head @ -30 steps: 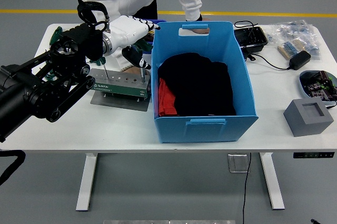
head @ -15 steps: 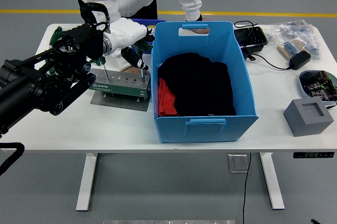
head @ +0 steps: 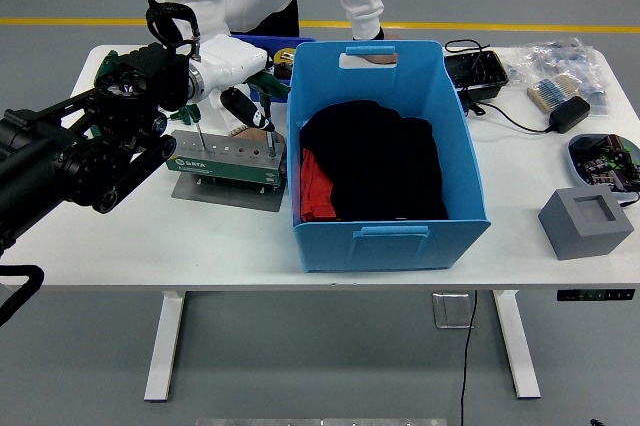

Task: Lift tool from toolbox,place it in box,lift tool from toolbox,place it in box

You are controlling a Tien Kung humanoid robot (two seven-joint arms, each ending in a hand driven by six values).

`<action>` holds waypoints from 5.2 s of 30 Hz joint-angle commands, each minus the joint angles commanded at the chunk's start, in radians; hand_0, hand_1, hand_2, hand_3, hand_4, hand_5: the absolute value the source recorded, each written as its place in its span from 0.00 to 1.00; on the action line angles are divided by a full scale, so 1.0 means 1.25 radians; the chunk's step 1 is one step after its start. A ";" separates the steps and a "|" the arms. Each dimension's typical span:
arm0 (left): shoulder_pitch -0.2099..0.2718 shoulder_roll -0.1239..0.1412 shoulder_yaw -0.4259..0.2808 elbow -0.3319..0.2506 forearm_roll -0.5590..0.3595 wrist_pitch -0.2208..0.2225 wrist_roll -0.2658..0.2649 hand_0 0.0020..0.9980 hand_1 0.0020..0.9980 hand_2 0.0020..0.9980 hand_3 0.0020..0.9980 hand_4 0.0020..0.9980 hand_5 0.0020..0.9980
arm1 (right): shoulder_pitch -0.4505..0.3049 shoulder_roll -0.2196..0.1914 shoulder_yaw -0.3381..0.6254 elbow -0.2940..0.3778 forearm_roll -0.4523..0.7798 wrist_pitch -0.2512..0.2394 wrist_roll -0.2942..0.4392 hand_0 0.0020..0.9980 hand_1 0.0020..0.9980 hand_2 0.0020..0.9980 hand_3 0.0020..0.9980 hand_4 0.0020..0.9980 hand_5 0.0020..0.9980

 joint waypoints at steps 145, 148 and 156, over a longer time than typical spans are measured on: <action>-0.073 0.105 -0.035 -0.222 -0.217 -0.082 0.036 0.15 0.00 0.01 0.06 0.71 0.46 | 0.006 -0.004 -0.055 0.000 0.046 0.003 0.004 0.69 0.68 0.73 0.58 0.79 0.72; -0.077 0.107 -0.047 -0.235 -0.206 -0.078 0.034 0.15 0.00 0.01 0.06 0.71 0.46 | 0.007 -0.004 -0.056 0.000 0.047 0.003 0.005 0.69 0.69 0.73 0.58 0.79 0.72; -0.088 0.107 -0.076 -0.266 -0.172 -0.071 0.034 0.15 0.00 0.01 0.06 0.71 0.46 | 0.007 -0.005 -0.059 0.000 0.049 0.003 0.005 0.69 0.68 0.73 0.58 0.79 0.72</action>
